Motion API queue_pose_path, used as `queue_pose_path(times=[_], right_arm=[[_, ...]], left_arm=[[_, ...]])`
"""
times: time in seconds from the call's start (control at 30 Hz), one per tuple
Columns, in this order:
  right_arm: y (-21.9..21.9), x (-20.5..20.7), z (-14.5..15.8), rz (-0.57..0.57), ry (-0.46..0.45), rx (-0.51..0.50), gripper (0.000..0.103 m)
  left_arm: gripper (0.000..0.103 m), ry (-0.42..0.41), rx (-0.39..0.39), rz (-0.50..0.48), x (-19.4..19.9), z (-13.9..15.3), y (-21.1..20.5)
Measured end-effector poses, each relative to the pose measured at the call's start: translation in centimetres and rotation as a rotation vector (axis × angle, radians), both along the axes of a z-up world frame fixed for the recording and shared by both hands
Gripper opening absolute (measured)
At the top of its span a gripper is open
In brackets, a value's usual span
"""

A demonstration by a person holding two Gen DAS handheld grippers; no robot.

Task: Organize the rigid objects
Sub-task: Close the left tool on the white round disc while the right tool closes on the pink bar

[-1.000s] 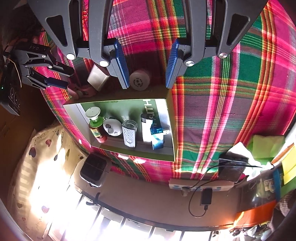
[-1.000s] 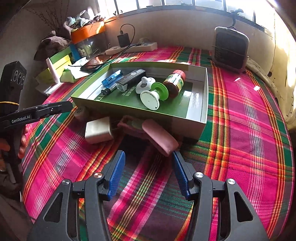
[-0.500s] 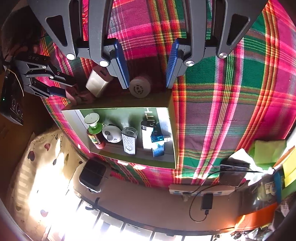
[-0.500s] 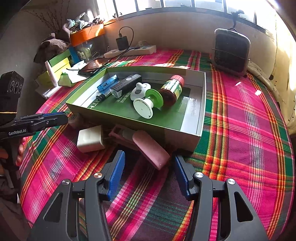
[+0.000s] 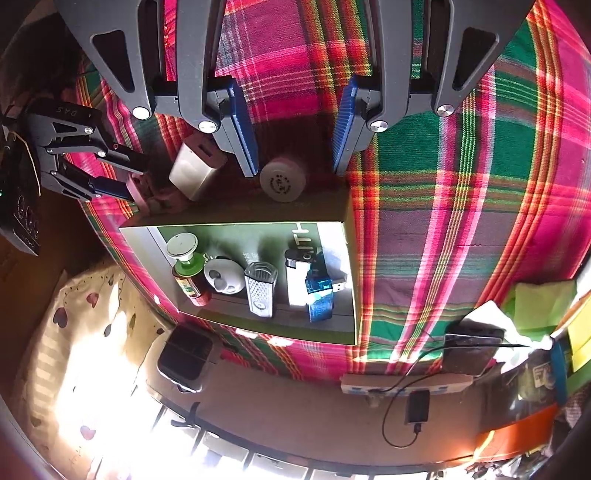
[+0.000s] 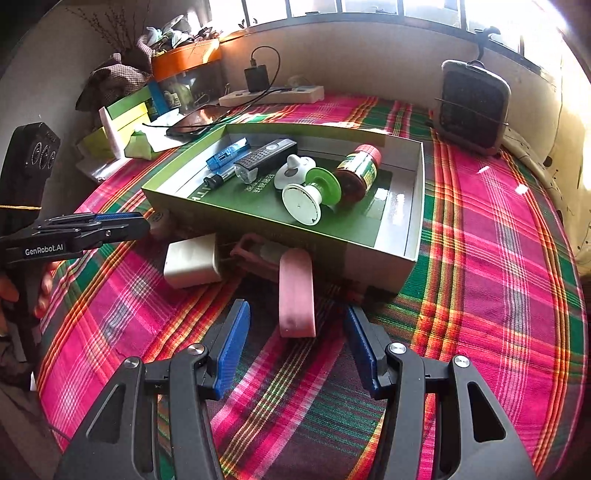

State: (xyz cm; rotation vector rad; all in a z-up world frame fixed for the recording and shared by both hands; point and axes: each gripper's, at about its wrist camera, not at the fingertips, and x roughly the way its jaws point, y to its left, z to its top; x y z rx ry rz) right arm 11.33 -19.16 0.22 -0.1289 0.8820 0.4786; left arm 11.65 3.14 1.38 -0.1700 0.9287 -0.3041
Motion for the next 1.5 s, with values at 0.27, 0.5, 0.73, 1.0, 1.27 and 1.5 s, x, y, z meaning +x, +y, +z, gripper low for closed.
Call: queue_pose_path(times=[0.27,0.5,0.73,1.0,1.27,1.5], right_arm=[[0.7,0.3,-0.1,-0.024,-0.023,-0.077,0.053],[0.6,0.5,-0.2,-0.045,-0.03,-0.099,0.053],[0.4,0.4,-0.2,-0.062,-0.034,-0.101,0.047],[0.3,0.2,-0.1,-0.069,-0.037,-0.094,0.029],[0.0,-0.1,0.0,-0.082,-0.032,-0.08,0.019],[0.0,-0.3,0.0,-0.087,-0.032,-0.08,0.019]], left_arm=[[0.039,-0.002,0.05,-0.003,0.7,-0.3,-1.1],[0.039,-0.024,0.108,0.005,1.0,-0.3,-2.0],[0.039,-0.034,0.132,0.023,1.0,-0.5,-2.4],[0.033,-0.035,0.134,0.037,1.0,-0.4,-2.2],[0.028,-0.035,0.125,0.045,0.9,-0.4,-1.8],[0.028,-0.036,0.118,0.048,0.7,-0.3,-1.7]])
